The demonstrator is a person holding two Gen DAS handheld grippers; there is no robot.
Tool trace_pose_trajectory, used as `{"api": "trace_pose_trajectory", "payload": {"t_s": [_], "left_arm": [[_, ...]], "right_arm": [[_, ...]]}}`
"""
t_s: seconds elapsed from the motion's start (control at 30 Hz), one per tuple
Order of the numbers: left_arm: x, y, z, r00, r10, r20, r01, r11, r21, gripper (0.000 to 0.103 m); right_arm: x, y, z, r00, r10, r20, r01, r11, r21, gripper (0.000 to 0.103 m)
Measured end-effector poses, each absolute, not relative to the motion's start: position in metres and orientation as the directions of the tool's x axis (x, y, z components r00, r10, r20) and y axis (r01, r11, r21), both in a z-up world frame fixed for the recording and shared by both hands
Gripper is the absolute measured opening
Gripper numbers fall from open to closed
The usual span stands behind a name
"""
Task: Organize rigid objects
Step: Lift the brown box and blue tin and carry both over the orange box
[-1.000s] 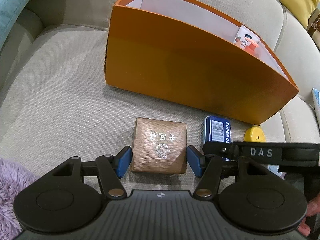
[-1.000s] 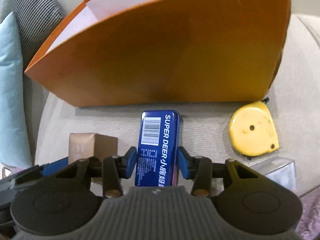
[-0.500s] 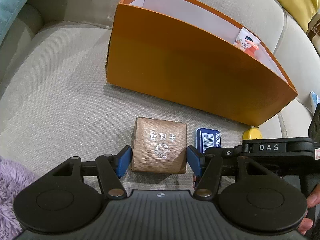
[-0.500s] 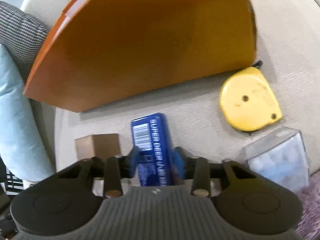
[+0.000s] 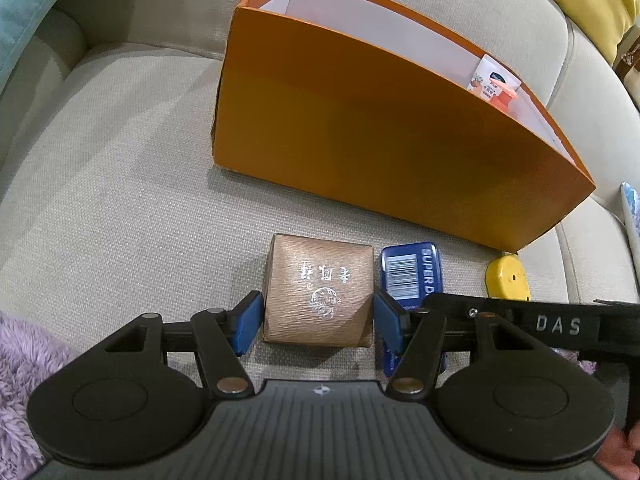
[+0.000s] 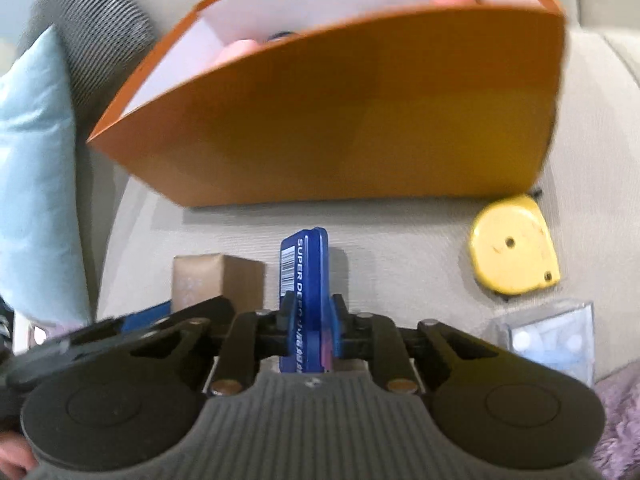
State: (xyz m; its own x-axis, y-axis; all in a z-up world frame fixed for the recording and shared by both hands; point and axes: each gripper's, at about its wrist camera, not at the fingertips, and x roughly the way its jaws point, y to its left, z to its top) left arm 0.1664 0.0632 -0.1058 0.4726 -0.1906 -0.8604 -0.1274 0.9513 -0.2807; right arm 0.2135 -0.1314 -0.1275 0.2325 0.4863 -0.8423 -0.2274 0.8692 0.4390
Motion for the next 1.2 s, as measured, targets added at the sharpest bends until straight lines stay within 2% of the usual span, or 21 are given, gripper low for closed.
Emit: {"api": "trace_pose_trajectory", "payload": {"t_s": [0.23,0.57,0.7,0.73,0.8,1.0,1.2], "left_arm": [[0.163,0.07,-0.107,0.48,-0.214,-0.851,-0.128,0.942,-0.309,0.069],[0.16,0.078,-0.11,0.49,-0.249,-0.836,-0.129,0.927,-0.351,0.069],[0.16,0.075,-0.109,0.49,-0.238,-0.839,-0.114,0.936,-0.332,0.069],[0.16,0.074,-0.109,0.49,-0.236,-0.839,-0.111,0.938,-0.329,0.069],[0.16,0.075,-0.109,0.492,-0.239,-0.837,-0.112,0.936,-0.333,0.069],[0.154,0.08,-0.095,0.516,-0.287,-0.807,-0.117,0.91,-0.398,0.068],[0.152,0.085,-0.04,0.578,-0.375,-0.724,-0.058,0.867,-0.495,0.068]], "right_arm": [[0.217,-0.122,-0.129,0.217,0.488,-0.845,-0.251,0.865,0.435,0.016],[0.229,-0.143,-0.137,0.147,0.585,-0.797,-0.141,0.81,0.569,0.017],[0.229,-0.138,-0.133,0.151,0.572,-0.806,-0.165,0.819,0.55,0.018],[0.228,-0.136,-0.131,0.158,0.554,-0.817,-0.176,0.83,0.529,0.014],[0.226,-0.133,-0.127,0.173,0.543,-0.822,-0.194,0.837,0.512,0.014],[0.221,-0.143,-0.099,0.231,0.535,-0.813,-0.254,0.839,0.48,0.014],[0.226,-0.171,-0.045,0.269,0.558,-0.785,-0.326,0.82,0.471,0.014]]}}
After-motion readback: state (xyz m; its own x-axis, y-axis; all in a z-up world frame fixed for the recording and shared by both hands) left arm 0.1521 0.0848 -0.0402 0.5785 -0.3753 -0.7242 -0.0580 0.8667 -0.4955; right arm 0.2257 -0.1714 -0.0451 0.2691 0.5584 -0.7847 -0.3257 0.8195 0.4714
